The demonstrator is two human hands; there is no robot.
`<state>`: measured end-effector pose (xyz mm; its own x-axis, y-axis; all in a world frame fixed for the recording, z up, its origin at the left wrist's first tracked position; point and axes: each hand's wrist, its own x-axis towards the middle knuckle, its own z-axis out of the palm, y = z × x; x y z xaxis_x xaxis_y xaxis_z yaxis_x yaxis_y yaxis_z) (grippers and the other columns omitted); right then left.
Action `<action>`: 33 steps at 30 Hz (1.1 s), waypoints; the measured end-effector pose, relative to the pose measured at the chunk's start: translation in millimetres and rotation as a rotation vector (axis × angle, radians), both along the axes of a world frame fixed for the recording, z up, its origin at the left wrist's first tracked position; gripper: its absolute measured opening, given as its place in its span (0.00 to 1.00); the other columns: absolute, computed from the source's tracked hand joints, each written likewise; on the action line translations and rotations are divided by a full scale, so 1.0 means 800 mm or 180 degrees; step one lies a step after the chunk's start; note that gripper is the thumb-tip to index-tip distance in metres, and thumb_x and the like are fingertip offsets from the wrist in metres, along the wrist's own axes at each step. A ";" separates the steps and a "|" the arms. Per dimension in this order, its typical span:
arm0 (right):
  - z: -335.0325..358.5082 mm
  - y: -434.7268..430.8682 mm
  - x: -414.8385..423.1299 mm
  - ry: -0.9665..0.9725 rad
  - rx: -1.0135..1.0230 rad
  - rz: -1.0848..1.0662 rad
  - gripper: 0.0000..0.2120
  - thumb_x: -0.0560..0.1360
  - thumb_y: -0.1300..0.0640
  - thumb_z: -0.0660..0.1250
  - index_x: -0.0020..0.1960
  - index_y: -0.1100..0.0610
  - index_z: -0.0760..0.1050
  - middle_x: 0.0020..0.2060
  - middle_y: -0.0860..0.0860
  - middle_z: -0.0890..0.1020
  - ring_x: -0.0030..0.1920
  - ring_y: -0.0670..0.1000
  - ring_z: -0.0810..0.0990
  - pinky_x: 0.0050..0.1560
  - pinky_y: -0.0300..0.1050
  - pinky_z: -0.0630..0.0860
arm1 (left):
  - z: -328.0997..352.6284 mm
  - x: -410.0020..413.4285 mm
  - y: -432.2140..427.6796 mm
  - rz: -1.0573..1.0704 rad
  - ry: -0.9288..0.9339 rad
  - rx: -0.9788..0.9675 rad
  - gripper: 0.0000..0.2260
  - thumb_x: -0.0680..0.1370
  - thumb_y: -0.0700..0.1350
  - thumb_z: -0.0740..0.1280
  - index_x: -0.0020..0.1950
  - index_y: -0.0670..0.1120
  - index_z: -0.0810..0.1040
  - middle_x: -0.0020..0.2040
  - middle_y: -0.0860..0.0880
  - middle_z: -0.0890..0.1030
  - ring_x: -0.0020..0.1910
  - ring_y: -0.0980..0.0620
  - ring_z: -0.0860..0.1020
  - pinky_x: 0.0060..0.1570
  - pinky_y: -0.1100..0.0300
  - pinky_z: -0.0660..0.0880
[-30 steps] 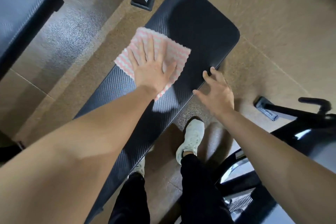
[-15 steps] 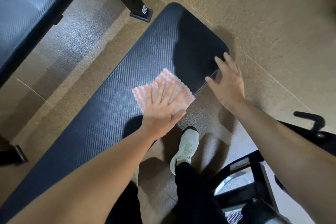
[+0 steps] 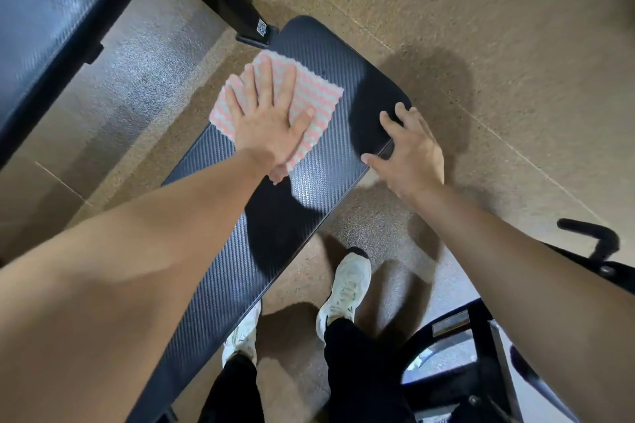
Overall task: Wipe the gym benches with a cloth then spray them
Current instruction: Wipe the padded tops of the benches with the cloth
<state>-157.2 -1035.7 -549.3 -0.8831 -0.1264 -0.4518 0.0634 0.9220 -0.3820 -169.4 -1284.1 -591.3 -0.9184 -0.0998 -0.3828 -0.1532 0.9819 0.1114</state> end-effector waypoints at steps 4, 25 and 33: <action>-0.002 0.005 -0.001 -0.0028 -0.0106 0.0037 0.37 0.75 0.44 0.73 0.79 0.49 0.62 0.81 0.48 0.56 0.81 0.51 0.49 0.78 0.54 0.61 | 0.001 0.034 0.035 -0.0425 0.0079 0.0075 0.36 0.82 0.69 0.44 0.83 0.54 0.36 0.84 0.41 0.38 0.82 0.35 0.38 0.78 0.33 0.40; -0.010 0.036 -0.017 0.0234 -0.1067 -0.0502 0.16 0.79 0.63 0.68 0.67 0.55 0.79 0.71 0.45 0.75 0.72 0.43 0.70 0.67 0.21 0.56 | -0.005 -0.077 0.043 -0.0884 0.0254 0.0186 0.31 0.81 0.68 0.44 0.83 0.62 0.47 0.85 0.49 0.43 0.83 0.38 0.41 0.77 0.30 0.40; -0.002 0.035 -0.006 0.0228 -0.1196 -0.1521 0.19 0.78 0.61 0.69 0.69 0.54 0.76 0.63 0.48 0.78 0.59 0.43 0.77 0.56 0.23 0.68 | 0.009 -0.119 0.084 -0.0373 0.0078 0.0050 0.29 0.81 0.68 0.45 0.82 0.64 0.53 0.85 0.47 0.43 0.81 0.32 0.40 0.72 0.23 0.40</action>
